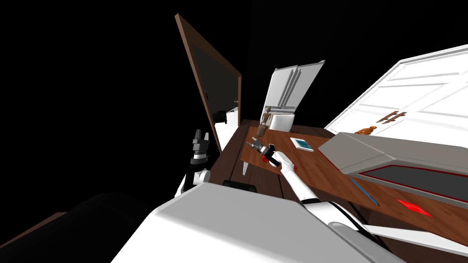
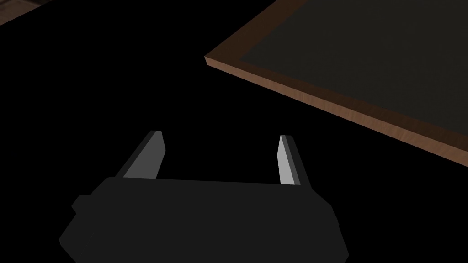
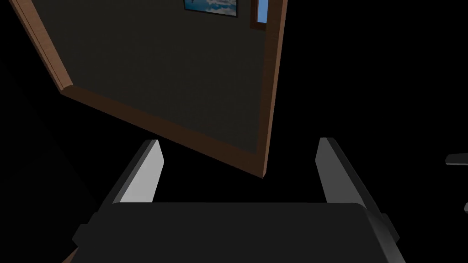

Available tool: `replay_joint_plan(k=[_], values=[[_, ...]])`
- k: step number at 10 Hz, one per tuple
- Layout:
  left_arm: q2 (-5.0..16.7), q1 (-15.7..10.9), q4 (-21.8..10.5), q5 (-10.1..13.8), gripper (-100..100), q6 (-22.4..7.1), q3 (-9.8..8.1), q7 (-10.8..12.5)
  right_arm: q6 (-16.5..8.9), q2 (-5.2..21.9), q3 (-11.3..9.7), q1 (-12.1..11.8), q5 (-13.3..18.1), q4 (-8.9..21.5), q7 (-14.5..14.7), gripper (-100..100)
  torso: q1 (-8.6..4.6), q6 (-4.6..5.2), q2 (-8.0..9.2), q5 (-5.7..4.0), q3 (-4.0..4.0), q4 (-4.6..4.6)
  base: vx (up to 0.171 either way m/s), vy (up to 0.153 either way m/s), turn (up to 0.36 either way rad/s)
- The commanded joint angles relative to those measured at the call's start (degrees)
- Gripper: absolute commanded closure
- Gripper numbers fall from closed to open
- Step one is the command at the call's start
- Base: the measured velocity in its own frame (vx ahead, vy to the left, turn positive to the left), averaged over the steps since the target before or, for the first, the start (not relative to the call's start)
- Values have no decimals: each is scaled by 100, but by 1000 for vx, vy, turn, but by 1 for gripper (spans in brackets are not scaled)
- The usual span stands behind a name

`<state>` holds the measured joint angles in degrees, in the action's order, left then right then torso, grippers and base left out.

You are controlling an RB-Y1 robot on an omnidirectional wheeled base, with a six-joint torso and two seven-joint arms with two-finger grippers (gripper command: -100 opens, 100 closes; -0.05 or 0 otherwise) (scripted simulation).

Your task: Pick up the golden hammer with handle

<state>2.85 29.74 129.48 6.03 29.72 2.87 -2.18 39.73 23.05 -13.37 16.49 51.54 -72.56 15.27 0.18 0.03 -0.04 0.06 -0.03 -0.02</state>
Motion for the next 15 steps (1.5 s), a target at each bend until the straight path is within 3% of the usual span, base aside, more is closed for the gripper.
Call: replay_joint_plan(k=[1,2,3,4,5,6,7,8,9,10,11,12,15], values=[[0,0,0,0,0,0,0,0,69,69,-43,127,219,286,32,-100,0,0,0,0,0,0,6,43,-6],[0,0,0,0,0,0,0,0,69,69,-43,127,219,312,32,-100,-3,1,3,-1,1,0,4,19,-1],[0,0,0,0,0,0,0,0,138,192,-156,355,478,597,81,-100,-11,1,4,-3,2,0,9,31,-11],[0,0,0,0,0,0,0,0,138,192,-156,355,537,652,81,-100,-9,1,3,-2,2,0,8,37,-7],[0,0,0,0,0,0,0,0,202,312,-270,577,765,815,126,-100,-7,1,4,-2,2,0,1,47,-18],[0,0,0,0,0,0,0,0,202,312,-270,577,850,988,126,-100,-3,1,5,-1,3,1,6,38,-7],[0,0,0,0,0,0,0,0,261,430,-384,790,1060,1158,168,-100,-6,1,5,-2,2,0,10,42,-15],[0,0,0,0,0,0,0,0,261,430,-384,790,1156,1321,168,-100,-4,1,2,-1,1,1,9,40,-10],[0,0,0,0,0,0,0,0,315,546,-497,995,1360,1548,207,-100,-5,1,3,-1,1,0,8,43,-19],[0,0,0,0,0,0,0,0,315,546,-497,995,1454,1647,207,-100,-4,1,3,-1,2,0,2,31,-11],[0,0,0,0,0,0,0,0,364,657,-609,1191,1675,1778,242,-100,-9,2,6,-2,3,0,-6,31,-21],[0,0,0,0,0,0,0,0,364,657,-609,1191,1742,1958,242,-100,-8,1,7,-2,4,1,-5,26,-9],[0,0,0,0,0,0,0,0,446,866,-826,1551,2258,2466,302,-100,-10,2,9,-2,5,1,-5,31,-20]])
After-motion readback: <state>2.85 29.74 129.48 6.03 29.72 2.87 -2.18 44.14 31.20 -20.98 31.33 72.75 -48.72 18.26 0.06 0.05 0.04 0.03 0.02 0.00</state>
